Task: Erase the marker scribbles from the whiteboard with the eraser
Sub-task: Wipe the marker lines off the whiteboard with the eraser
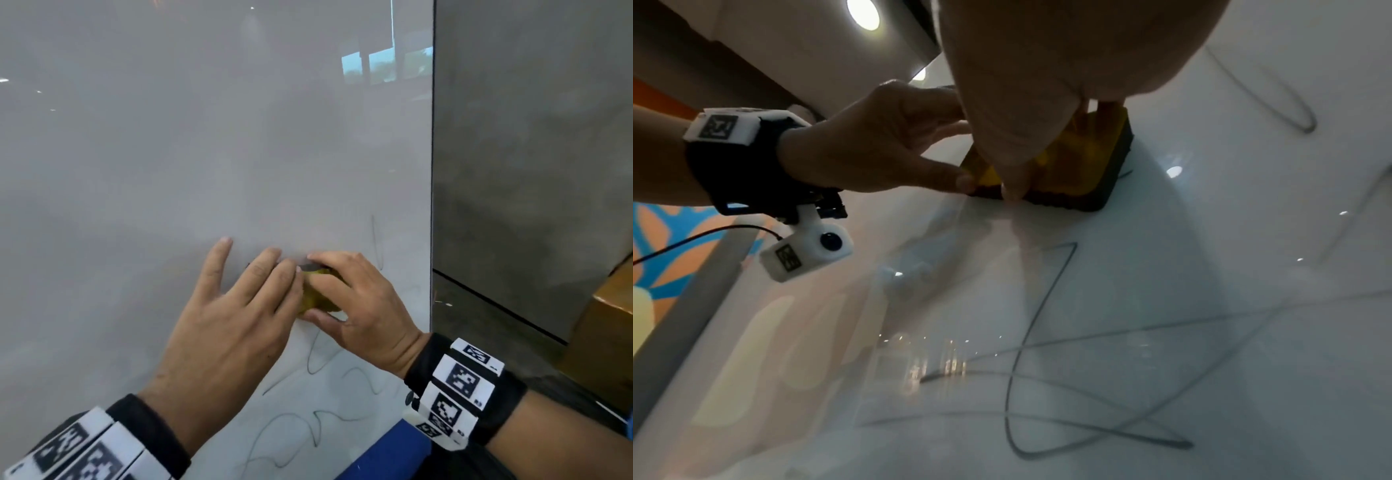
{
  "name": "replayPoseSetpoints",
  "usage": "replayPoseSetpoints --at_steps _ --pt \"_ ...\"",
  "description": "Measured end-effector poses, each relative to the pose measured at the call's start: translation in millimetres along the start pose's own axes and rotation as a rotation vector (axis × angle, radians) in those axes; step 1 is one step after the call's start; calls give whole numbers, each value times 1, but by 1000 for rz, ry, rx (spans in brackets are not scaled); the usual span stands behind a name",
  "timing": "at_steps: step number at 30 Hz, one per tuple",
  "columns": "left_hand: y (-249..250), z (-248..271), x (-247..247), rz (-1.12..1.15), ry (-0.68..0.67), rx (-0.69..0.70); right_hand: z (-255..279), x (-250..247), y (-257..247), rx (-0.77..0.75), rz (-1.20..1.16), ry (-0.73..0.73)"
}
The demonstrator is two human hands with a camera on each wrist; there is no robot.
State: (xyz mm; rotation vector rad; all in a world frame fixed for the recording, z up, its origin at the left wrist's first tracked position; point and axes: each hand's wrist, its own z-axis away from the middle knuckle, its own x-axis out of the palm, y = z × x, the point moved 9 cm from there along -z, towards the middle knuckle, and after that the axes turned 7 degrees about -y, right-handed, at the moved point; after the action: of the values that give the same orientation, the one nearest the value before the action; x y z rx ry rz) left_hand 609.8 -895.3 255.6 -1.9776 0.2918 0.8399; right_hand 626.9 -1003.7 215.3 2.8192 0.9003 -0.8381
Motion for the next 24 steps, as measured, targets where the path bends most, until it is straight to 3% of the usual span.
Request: replayPoseSetpoints --at_steps 4,9,15,19,24 --pt "1 -16 -9 -14 83 121 28 -17 48 306 -52 45" --pt "20 -14 -2 -32 82 327 51 -12 65 401 71 25" --pt "27 -16 8 -97 -40 307 51 -22 71 385 122 40" --pt "26 -21 9 -73 -120 242 55 -20 88 381 213 -54" --pt "23 -35 -2 -42 -101 117 65 -5 94 354 260 -183"
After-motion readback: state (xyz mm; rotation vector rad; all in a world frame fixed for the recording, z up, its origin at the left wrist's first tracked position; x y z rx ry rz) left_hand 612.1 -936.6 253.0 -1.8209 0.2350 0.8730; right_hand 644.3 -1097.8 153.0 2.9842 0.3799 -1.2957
